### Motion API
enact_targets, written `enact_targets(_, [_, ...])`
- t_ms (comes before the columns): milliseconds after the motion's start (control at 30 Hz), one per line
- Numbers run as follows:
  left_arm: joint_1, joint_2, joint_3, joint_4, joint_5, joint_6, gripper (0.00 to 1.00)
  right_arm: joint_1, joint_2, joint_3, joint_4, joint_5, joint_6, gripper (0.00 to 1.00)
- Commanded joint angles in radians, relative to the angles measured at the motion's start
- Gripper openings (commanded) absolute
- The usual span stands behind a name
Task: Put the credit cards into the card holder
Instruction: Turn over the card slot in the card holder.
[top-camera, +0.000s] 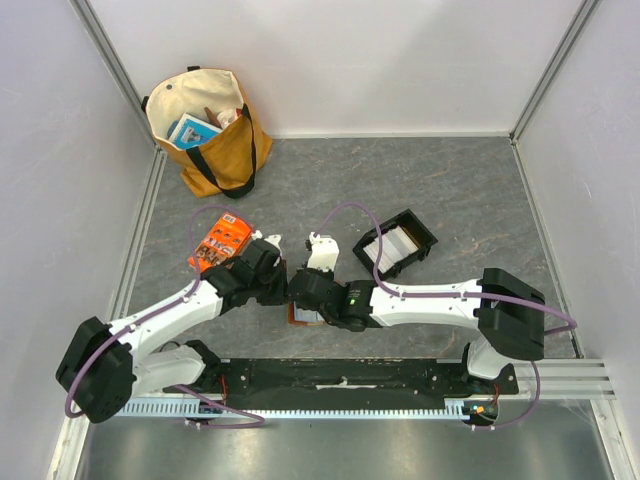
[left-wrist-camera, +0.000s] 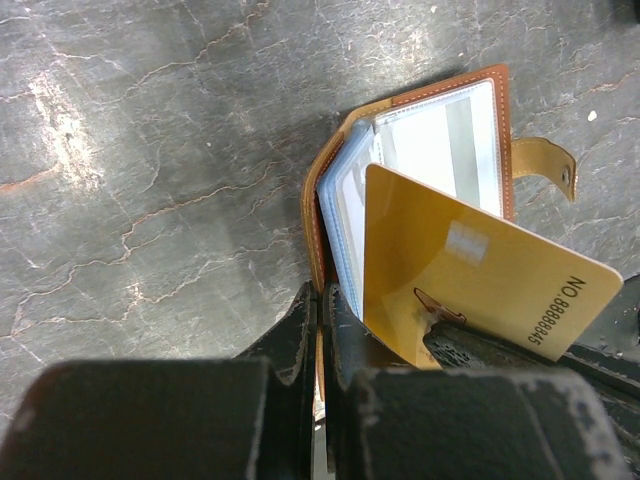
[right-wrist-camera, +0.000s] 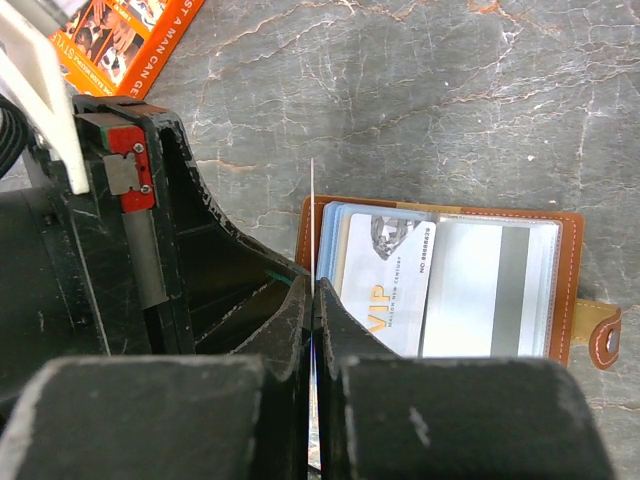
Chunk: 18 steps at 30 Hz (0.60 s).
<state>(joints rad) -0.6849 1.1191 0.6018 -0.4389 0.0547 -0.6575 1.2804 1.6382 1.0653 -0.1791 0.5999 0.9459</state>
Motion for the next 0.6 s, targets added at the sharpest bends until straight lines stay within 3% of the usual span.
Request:
enact_targets(0, [-0.001,-0.03,0.003,0.028,0.005,-0.025,0.02,0.005,0.017,0.035,0.03,0.014,0.008,0.0])
enact_targets(567, [-0.002,-0.022,-0.005,0.025,-0.007,-0.024,0.02,0.005,0.0,0.004,-0.025,0.054,0.013,0.0])
